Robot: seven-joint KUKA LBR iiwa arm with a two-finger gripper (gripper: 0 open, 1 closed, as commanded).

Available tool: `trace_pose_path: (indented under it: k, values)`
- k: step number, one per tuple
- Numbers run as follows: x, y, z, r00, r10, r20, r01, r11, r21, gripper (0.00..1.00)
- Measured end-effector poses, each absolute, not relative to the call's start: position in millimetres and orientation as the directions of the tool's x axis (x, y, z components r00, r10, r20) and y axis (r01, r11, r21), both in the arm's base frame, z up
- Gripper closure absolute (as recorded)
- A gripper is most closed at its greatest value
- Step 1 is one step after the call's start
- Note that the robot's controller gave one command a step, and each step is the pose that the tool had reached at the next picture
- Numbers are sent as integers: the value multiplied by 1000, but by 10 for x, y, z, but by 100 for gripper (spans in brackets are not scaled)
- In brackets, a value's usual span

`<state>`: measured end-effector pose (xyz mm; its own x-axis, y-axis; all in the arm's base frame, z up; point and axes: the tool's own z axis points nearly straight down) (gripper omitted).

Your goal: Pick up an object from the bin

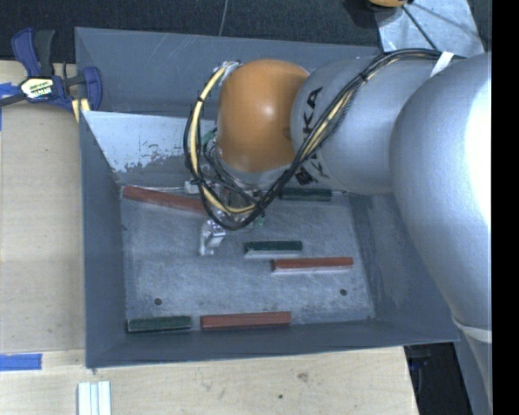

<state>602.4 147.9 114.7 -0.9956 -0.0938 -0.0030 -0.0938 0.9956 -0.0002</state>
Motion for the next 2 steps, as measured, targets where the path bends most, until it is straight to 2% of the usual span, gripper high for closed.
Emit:
trace_pose_path:
  k: [1, 2]
  values:
    - [6216, 1454, 778, -999, -42, -7, -42, 999, 1, 0]
    - [6235, 1226, 790, -996, -88, -29, -88, 996, 5, 100]
